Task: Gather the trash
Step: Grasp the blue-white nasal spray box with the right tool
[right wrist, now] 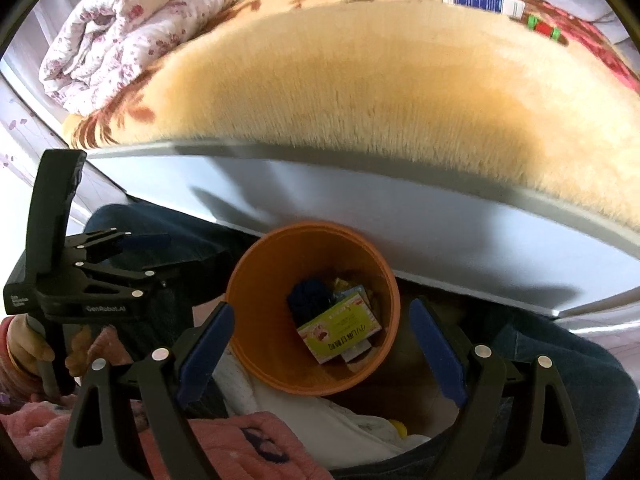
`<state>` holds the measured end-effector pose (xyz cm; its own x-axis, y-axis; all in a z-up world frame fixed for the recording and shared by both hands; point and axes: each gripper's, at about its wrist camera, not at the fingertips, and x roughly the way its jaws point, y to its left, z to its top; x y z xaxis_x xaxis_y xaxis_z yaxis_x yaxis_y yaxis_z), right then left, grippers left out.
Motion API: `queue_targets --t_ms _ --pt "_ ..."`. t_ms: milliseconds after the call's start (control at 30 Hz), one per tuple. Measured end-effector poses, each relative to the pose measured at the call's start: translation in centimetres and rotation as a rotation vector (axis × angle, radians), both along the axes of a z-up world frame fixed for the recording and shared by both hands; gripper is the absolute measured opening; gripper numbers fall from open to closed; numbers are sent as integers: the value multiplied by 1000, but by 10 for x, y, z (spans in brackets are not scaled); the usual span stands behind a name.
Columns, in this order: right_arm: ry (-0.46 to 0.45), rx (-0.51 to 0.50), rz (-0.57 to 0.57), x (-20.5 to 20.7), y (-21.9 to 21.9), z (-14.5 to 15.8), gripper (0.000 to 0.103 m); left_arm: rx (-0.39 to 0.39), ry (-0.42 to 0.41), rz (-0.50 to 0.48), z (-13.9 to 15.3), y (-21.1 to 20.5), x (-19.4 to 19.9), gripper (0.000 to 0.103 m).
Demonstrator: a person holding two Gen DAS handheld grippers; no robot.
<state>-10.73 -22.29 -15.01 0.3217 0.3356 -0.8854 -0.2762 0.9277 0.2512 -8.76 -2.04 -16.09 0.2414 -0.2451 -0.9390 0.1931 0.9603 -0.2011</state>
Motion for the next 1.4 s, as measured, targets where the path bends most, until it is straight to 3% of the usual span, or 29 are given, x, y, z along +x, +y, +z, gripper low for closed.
queue_targets --t_ms 167,233,400,733,1033,1200,1400 --pt "-93 25 -25 2 -9 35 88 -19 -86 -15 33 1 0 76" --pt "-137 35 -45 5 -16 50 90 -35 -146 -21 53 1 0 82" --pt "-214 44 -100 17 -36 77 92 -32 -306 -46 96 -4 8 85" --pt "-290 93 -231 108 -67 117 98 -58 -392 17 122 2 45 89" --pt "-118 237 -442 247 -94 89 98 -77 -410 65 127 13 73 89" --pt "29 329 -649 311 -116 59 98 -104 -383 93 118 25 89 89" --pt "135 321 -840 358 -129 39 98 -128 -361 111 109 36 100 89"
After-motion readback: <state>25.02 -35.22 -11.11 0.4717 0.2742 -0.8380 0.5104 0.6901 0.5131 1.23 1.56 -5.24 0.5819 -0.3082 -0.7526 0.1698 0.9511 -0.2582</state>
